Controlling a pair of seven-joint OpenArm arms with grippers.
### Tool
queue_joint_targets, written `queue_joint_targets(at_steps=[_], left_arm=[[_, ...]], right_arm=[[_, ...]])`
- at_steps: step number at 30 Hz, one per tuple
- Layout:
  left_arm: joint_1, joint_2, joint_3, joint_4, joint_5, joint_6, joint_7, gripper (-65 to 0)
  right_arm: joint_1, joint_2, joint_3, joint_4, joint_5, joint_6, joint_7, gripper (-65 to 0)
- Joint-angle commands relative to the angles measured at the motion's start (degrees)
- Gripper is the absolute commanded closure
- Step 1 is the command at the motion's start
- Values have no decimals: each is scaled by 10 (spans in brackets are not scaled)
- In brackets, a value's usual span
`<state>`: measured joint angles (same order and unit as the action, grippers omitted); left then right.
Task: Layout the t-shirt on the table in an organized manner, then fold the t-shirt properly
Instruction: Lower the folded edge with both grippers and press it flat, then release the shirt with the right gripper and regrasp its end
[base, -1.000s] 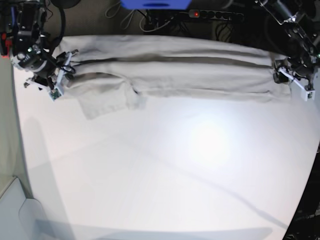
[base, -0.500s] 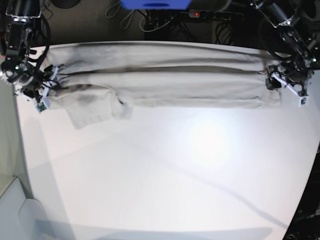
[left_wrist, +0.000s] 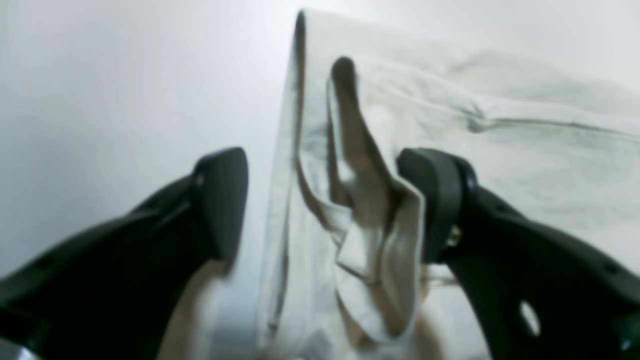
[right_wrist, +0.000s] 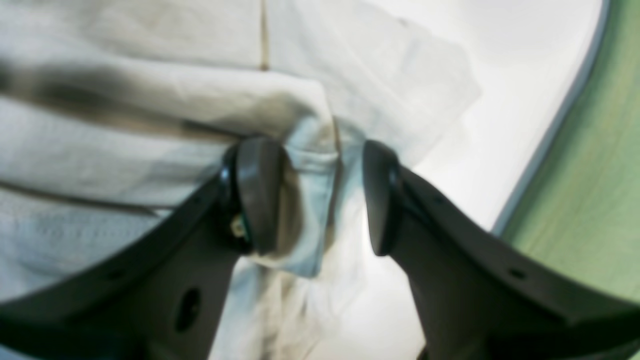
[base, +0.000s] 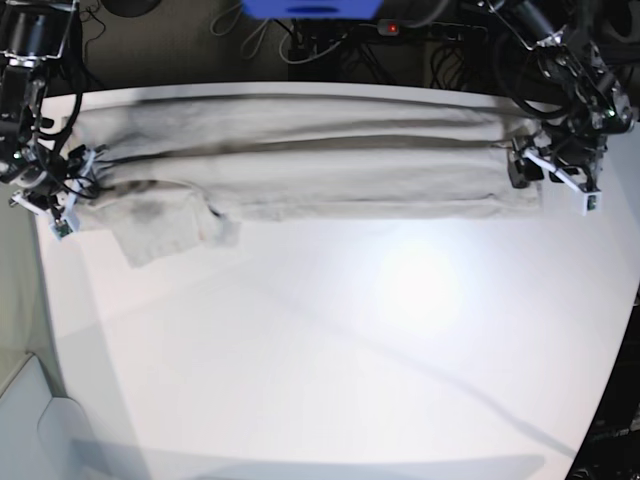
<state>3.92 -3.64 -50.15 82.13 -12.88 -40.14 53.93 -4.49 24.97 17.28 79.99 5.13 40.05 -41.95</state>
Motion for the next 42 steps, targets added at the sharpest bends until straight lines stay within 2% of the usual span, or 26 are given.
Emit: queue_joint_targets(at_steps=[1,12,16,21,26,28,32,34,39,42], left_arm=[[8,5,2,-6,23,1,52,-451],[17,13,2,-5,19,1,52,-451],[15,13,2,-5,19,1,52,-451],[14,14,2,-5,19,1,52,-451],[13,14,2,-5,19,1,52,-451],[13,14,2,-5,19,1,53,-451],[15,14,2,-5,19,1,53,-451],[15,14,2,-5,19,1,53,-451],[15,14,2,-5,19,1,53,-451],[15,14,2,-5,19,1,53,-451]], right_arm=[[2,16,5,6,-11,-1,-8,-274],[-15,14,86,89,-10,-1,-13,-274],[-20,14,86,125,-10,-1,-16,-274],[-14,13,82,159,-8,-1,-64,-275],[49,0,12,172,-10,-1,-112,-278],[76,-15,-17,159,-10,-1,-136,-303],[127,-35,-48,123,-11,-1,-150,-438],[143,-40,-57,96,-11,-1,-144,-476],[194,-51,-58,0,-11,-1,-143,-483],[218,-52,-58,-56,-11,-1,-117,-483]])
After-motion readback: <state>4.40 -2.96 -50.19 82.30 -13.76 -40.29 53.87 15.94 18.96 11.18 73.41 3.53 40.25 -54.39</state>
